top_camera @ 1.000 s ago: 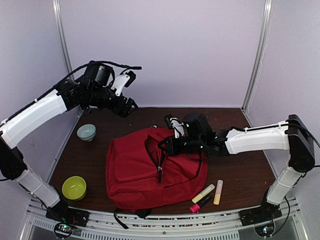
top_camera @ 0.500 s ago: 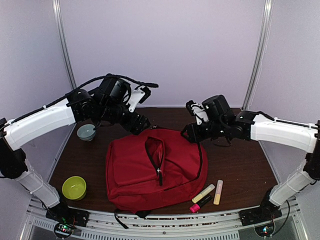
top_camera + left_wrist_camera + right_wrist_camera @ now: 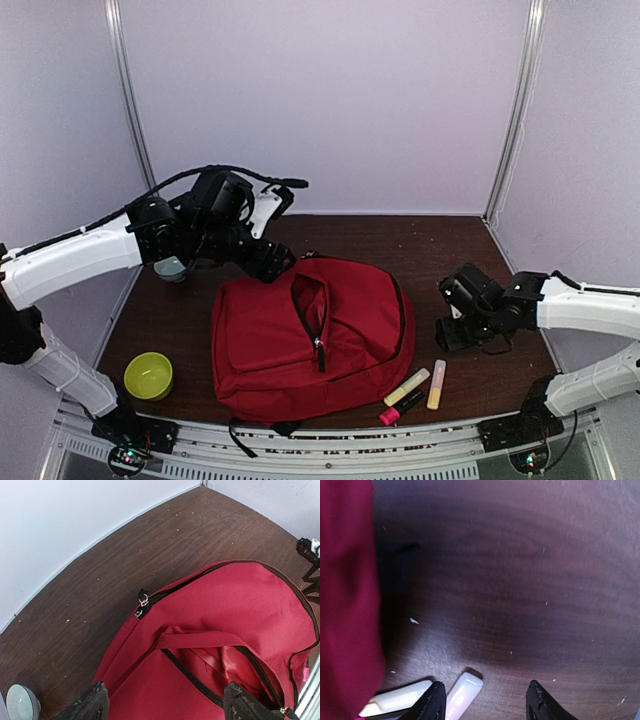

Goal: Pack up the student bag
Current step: Pick up the pen from the corner of the board.

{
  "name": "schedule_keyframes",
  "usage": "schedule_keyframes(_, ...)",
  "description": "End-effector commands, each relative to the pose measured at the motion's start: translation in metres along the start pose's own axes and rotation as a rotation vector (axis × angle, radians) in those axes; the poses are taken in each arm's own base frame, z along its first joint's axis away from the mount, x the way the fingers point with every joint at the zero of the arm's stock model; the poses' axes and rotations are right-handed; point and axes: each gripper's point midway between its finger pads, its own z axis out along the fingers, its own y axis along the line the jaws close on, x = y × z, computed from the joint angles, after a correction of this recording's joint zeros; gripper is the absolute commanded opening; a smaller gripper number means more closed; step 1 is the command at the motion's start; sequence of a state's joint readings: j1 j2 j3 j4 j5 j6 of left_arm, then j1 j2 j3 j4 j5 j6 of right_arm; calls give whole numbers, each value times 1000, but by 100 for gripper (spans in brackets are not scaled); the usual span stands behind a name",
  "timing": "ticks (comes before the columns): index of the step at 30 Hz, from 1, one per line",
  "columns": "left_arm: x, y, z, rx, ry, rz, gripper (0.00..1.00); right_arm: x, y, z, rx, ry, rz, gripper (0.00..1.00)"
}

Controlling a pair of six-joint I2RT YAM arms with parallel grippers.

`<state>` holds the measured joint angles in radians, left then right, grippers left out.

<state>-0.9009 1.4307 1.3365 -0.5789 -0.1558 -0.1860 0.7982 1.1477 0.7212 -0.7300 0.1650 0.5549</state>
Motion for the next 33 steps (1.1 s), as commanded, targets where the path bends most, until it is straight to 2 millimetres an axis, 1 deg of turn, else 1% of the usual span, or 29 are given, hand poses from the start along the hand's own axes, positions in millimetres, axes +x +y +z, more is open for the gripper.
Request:
schedule_keyframes(1,-8,-7,0,22,-55,-12,82,31,-4,18,39,102,59,56)
schedule_keyframes(5,-5,-7,3,18,-54,-3,82,55,11,35,-12,200,29,51)
schedule_keyframes(10,-7,-7,8,11,-47,16,82,75,20,41,-6,272,-45,51)
schedule_keyframes(17,-8,-9,17,12,-25,34,82,94,24,48,-35,313,-33,51)
schedule_keyframes(20,-7,-9,18,10,-18,42,82,99,27,46,-46,329,-44,51)
schedule_keyframes(22,-7,-8,17,8,-16,46,82,100,25,43,-33,330,-62,51)
schedule_keyframes(24,-6,-8,17,6,-14,48,82,96,19,40,0,314,-95,53)
schedule_keyframes(27,-5,-7,17,2,-13,53,82,78,16,35,45,263,-142,54)
schedule_keyframes(29,-6,-7,17,1,-14,54,82,68,19,32,48,250,-155,54)
schedule_keyframes(31,-6,-6,14,2,-17,57,82,67,25,31,23,261,-148,55)
schedule_keyframes(33,-5,-6,12,-1,-20,61,82,66,24,28,26,264,-143,56)
